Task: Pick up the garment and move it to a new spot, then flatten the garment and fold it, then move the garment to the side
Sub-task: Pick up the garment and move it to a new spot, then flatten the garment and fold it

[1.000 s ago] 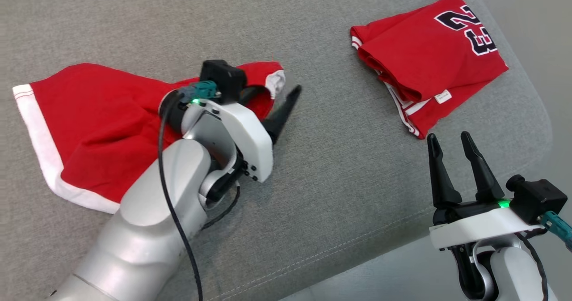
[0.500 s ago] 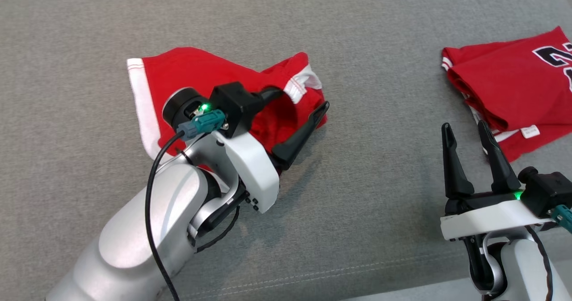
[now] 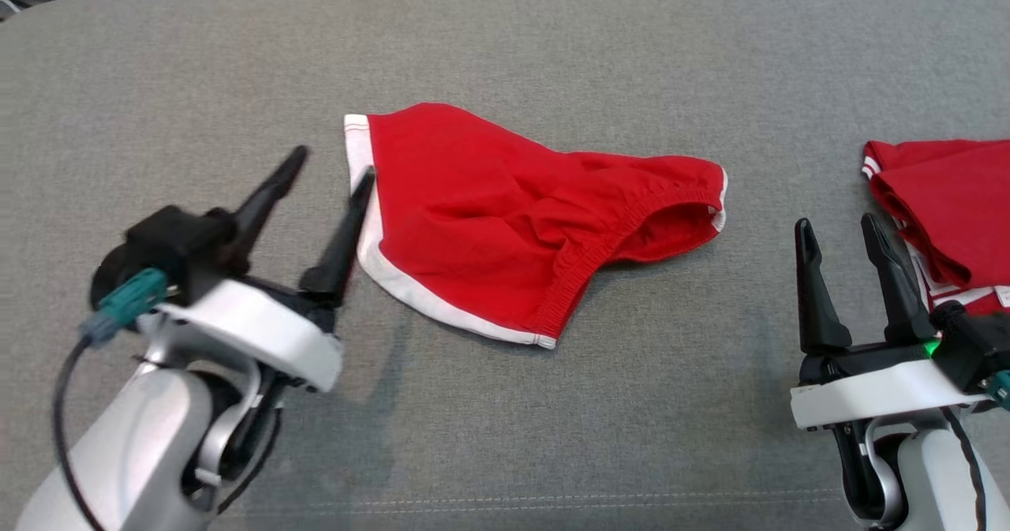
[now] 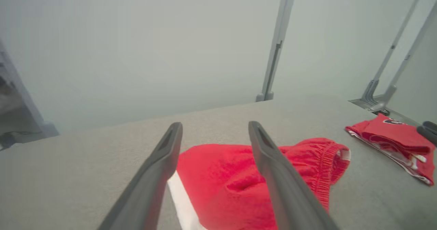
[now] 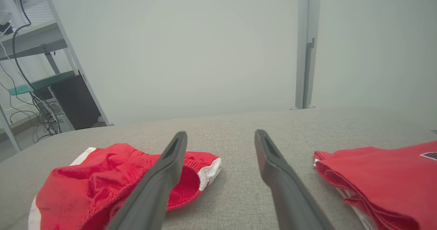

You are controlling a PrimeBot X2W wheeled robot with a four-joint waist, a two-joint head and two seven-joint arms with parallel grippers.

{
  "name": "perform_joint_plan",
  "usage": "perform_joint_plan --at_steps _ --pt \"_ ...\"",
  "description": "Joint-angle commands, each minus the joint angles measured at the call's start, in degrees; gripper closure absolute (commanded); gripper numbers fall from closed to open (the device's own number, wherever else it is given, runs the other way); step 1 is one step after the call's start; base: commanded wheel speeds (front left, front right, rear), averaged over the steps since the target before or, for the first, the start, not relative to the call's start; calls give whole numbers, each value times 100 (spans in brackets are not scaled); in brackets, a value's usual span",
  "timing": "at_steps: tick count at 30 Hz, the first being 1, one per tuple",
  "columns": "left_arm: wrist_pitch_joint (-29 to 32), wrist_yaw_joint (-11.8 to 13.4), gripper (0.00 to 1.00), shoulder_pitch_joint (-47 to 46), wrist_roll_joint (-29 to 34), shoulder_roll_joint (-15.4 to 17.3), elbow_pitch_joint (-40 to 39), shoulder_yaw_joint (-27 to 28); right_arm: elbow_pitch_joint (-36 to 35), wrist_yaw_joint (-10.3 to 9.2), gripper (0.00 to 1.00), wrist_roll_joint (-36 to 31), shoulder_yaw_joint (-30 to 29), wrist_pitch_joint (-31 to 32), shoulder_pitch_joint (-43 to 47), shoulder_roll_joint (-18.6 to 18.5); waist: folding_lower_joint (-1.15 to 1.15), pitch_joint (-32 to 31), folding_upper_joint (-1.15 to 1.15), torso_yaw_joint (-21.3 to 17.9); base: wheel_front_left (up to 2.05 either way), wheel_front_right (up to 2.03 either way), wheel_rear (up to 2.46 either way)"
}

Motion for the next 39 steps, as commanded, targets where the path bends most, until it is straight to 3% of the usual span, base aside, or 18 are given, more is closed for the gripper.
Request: perform_joint_plan --at_steps 1,5,12,26,39 --pt "-216 292 0 175 -50 335 -235 577 -203 0 0 -65 147 -75 55 -97 0 -129 0 176 0 0 0" --pt "-711 646 0 751 -196 552 -353 1241 -340 0 0 -146 302 -50 107 -176 0 -214 0 341 0 0 0" --pt "-1371 798 0 1445 -342 595 -178 1835 -463 0 0 -202 625 -22 271 -266 0 -392 0 440 0 0 0" --pt "-1664 131 0 2172 -59 325 596 1952 -480 0 0 -219 894 -4 1158 -209 0 -950 0 322 0 0 0" --pt "-1670 40 0 2319 125 229 600 2070 -535 0 0 -185 1048 79 1316 -147 0 -1090 0 236 0 0 0"
